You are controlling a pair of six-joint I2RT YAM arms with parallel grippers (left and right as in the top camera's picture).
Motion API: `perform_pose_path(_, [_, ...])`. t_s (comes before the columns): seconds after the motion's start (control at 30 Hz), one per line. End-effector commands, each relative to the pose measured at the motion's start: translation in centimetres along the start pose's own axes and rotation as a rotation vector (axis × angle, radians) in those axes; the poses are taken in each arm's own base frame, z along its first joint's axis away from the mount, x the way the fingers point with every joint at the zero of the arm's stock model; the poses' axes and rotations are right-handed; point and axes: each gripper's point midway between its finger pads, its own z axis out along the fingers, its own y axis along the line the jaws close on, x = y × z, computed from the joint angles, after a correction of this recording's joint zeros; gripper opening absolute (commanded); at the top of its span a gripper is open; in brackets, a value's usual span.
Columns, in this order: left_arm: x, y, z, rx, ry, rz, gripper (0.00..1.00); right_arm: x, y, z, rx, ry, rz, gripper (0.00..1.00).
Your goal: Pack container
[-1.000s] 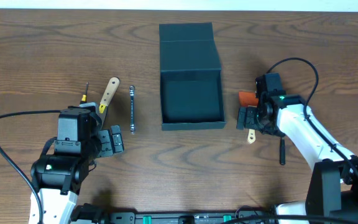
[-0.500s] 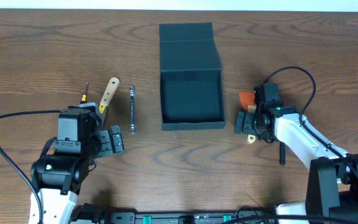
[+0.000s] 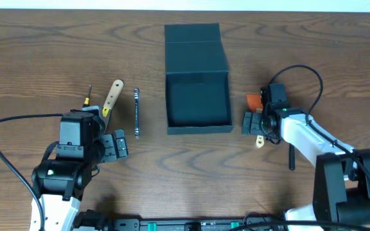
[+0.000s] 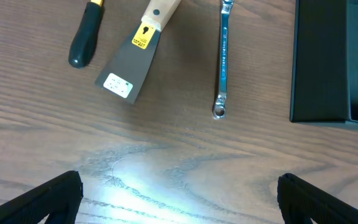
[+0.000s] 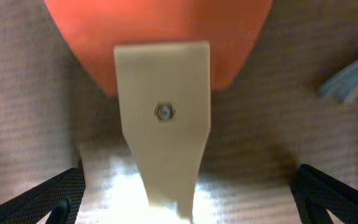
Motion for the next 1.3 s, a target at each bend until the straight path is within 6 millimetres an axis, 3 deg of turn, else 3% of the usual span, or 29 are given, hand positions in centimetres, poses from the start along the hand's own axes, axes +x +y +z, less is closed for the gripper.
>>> perform_pose_path(0.0, [-0.7,0.0,-0.5,-0.008,-0.020,0.021,0.98,2.8,0.5,2.8,-0.024,0.116,-0.015,0.99])
perform_pose_path(0.4, [-0.7,0.0,-0.5,-0.008,-0.022,0.021,0.98,4.1,0.4,2.9,-0.023,0.171,-0.013,0.92])
perform_pose_path(0.77, [-0.7,0.0,-0.5,-0.009,-0.021,0.021,0.98,4.5,0.4,0.9,-0.041,0.182,-0.008,0.87])
perform_pose_path(0.9, [-0.6,0.0,-0.5,-0.010,-0.017,0.021,0.98,4.5,0.4,0.5,-0.042,0.179,-0.008,0.63])
perform_pose_path(1.0, [-0.2,0.1,-0.5,-0.013,-0.002,0.021,0.98,4.9,0.2,0.4,-0.036,0.195,-0.009,0.61])
perform_pose_path(1.23, [0.3,0.2,-0.5,-0.018,0.019,0.021,0.98,4.9,0.2,0.4,-0.036,0.197,-0.009,0.30])
perform_pose_path(1.27, [0.3,0.2,-0.5,-0.018,0.019,0.021,0.98,4.9,0.2,0.4,-0.036,0.197,-0.009,0.29])
